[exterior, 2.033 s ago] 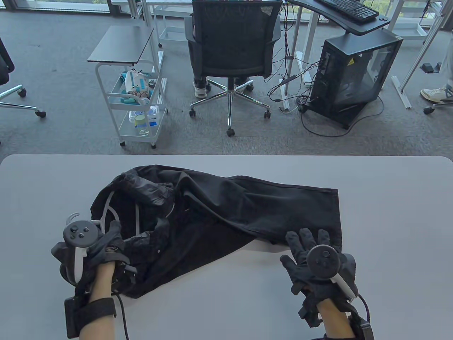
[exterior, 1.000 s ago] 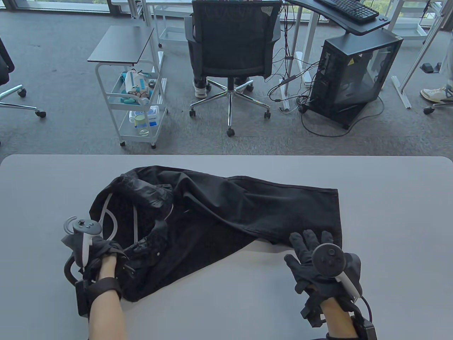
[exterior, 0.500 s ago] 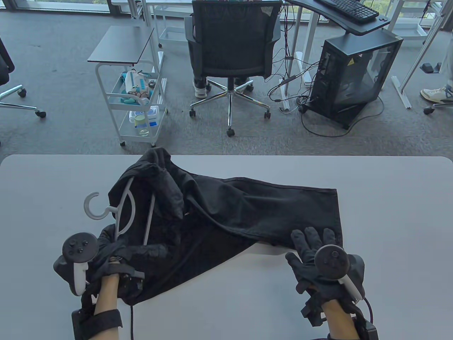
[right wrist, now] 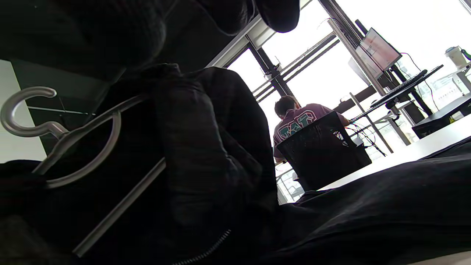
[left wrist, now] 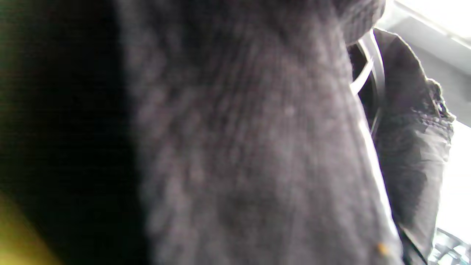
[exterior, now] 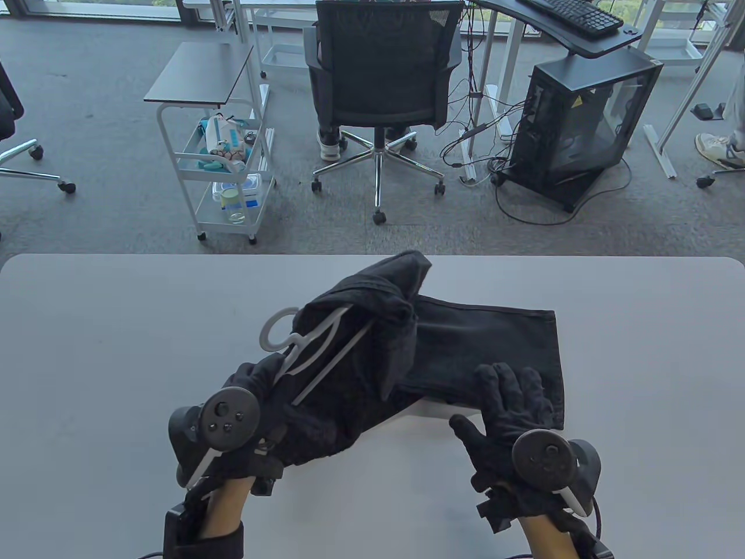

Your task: Remove trousers from gray hanger

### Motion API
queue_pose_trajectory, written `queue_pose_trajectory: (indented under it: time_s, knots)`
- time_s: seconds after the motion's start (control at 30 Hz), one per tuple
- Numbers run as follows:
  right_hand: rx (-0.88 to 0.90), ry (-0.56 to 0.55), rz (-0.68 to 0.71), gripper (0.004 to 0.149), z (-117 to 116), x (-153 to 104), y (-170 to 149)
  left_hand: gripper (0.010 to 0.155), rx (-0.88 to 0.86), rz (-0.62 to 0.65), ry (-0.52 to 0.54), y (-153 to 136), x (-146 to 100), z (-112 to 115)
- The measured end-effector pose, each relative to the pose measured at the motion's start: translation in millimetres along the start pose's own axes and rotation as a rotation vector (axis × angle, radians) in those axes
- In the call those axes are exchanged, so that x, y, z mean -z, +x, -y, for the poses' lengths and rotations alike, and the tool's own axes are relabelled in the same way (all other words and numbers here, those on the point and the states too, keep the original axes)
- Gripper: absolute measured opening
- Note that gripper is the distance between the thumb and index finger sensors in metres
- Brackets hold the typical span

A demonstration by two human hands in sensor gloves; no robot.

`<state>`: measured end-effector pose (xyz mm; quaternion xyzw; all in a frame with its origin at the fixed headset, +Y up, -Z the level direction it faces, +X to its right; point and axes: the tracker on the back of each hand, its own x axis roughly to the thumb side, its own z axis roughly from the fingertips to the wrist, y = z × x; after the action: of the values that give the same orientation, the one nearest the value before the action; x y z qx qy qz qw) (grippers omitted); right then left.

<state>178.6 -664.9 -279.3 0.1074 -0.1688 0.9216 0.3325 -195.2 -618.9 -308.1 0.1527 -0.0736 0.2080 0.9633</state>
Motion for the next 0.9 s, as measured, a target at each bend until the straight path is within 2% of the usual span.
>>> queue_pose_trajectory:
  time_s: [0.13, 0.23, 0.33, 0.43, 0.53, 0.67, 0.9]
  knots:
    - [0.193, -0.055, -0.045, 0.103, 0.8, -4.0, 1.8, 0.046, 0.028, 0.161, -0.107, 24.5, -1.5, 20.0]
    - [0.166, -0.049, -0.06, 0.11, 0.1, -5.3, 3.8, 0.046, 0.045, 0.239, -0.157, 40.3, -8.0, 32.8]
    - [0.106, -0.052, -0.093, 0.111, -4.2, -5.9, 2.2, 0.046, 0.028, 0.346, -0.227, 55.9, -15.9, 46.0]
    - [0.074, -0.085, -0.163, 0.103, -2.6, -6.3, -9.1, 0.046, -0.003, 0.373, -0.267, 63.1, -23.2, 54.2]
    - [0.14, -0.118, -0.238, 0.096, 3.5, -3.1, -31.2, 0.046, 0.018, 0.415, -0.258, 61.9, -25.7, 51.9]
    - [0.279, -0.075, -0.218, 0.091, 3.1, 1.4, -56.2, 0.046, 0.033, 0.446, -0.289, 56.1, -24.6, 49.5]
    - [0.396, -0.093, -0.215, 0.072, -0.5, 5.9, -67.8, 0.048, 0.077, 0.406, -0.249, 46.8, -24.2, 50.7]
